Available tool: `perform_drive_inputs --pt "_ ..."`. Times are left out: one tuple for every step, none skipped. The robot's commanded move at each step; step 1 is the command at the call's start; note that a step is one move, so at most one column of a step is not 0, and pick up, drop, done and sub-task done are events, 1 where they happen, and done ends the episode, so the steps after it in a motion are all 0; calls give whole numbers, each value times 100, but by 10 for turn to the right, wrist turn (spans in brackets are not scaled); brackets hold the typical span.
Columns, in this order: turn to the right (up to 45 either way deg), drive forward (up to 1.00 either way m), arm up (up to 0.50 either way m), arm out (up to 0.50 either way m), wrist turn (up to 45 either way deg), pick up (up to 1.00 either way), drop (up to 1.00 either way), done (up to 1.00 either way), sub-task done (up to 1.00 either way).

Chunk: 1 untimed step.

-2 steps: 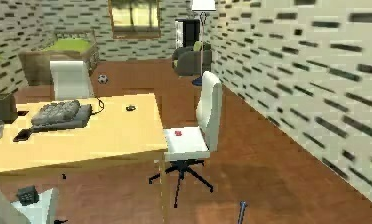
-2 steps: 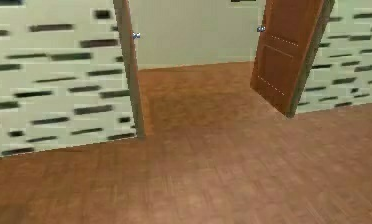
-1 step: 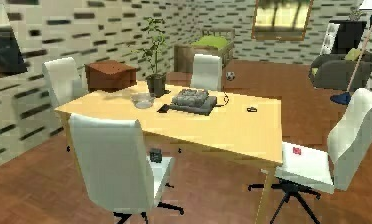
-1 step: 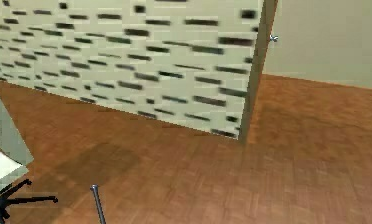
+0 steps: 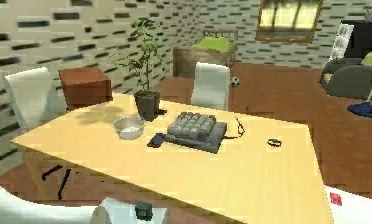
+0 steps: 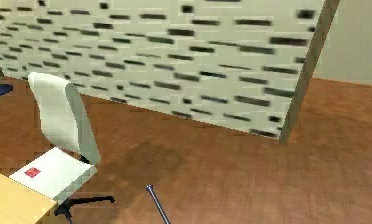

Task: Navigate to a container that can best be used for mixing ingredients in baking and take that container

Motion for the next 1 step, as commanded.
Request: perform_drive_inputs --pt "-450 0 0 0 0 0 0 0 0"
